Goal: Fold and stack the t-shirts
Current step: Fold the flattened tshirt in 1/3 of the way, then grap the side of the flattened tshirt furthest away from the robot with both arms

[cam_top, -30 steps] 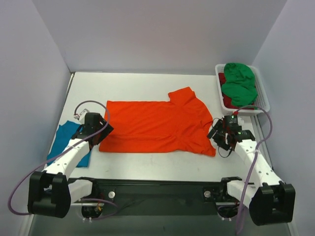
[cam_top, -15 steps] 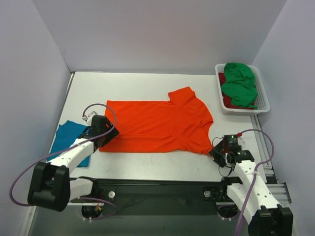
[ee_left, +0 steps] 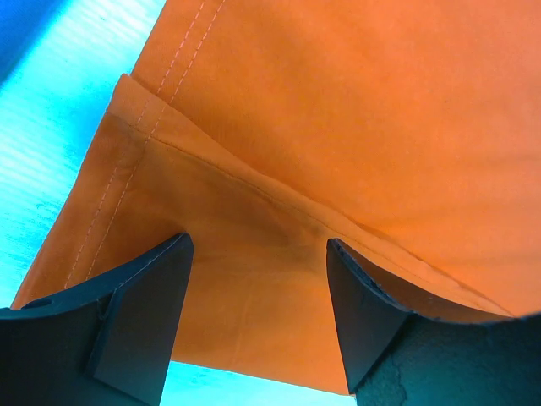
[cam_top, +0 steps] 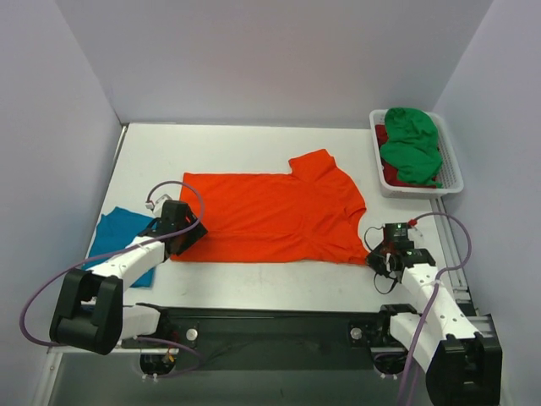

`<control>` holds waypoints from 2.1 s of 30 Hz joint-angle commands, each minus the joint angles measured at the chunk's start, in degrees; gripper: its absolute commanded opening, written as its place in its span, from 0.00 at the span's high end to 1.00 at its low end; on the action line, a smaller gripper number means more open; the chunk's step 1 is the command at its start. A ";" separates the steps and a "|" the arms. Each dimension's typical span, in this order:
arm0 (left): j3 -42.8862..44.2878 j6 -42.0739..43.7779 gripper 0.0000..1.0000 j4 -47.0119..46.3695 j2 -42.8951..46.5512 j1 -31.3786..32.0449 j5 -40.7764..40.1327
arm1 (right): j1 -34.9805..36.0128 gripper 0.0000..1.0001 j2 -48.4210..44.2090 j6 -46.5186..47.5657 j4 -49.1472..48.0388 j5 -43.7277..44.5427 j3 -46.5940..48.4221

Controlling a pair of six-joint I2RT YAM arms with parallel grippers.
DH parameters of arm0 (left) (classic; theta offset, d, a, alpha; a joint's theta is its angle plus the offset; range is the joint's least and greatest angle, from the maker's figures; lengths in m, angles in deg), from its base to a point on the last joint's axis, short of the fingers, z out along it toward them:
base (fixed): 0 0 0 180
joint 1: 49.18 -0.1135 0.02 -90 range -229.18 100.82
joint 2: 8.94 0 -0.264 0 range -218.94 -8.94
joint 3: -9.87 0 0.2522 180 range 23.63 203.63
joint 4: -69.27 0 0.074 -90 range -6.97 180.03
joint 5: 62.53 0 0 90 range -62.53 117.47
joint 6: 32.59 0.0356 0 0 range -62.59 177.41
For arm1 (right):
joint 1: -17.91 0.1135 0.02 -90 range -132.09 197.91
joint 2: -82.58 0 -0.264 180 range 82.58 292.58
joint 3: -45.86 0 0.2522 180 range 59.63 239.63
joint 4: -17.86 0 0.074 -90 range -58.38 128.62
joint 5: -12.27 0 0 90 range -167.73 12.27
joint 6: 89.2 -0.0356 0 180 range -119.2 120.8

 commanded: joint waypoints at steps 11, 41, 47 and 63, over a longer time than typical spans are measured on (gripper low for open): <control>1.05 1.06 0.25 -0.04 0.79 0.48 -1.23 | -2.96 0.91 -0.21 7.90 9.87 5.82 8.76; 57.38 2.29 0.37 20.79 -35.67 -7.16 -8.87 | 7.59 0.54 42.56 27.40 1.72 6.34 56.91; 66.61 2.91 0.40 23.34 -46.04 -7.08 -9.58 | 6.18 0.54 55.31 31.80 -2.86 3.88 67.09; 74.53 2.56 0.53 23.69 -57.12 -7.08 -9.05 | 3.46 0.55 70.19 32.69 -5.68 -1.83 76.96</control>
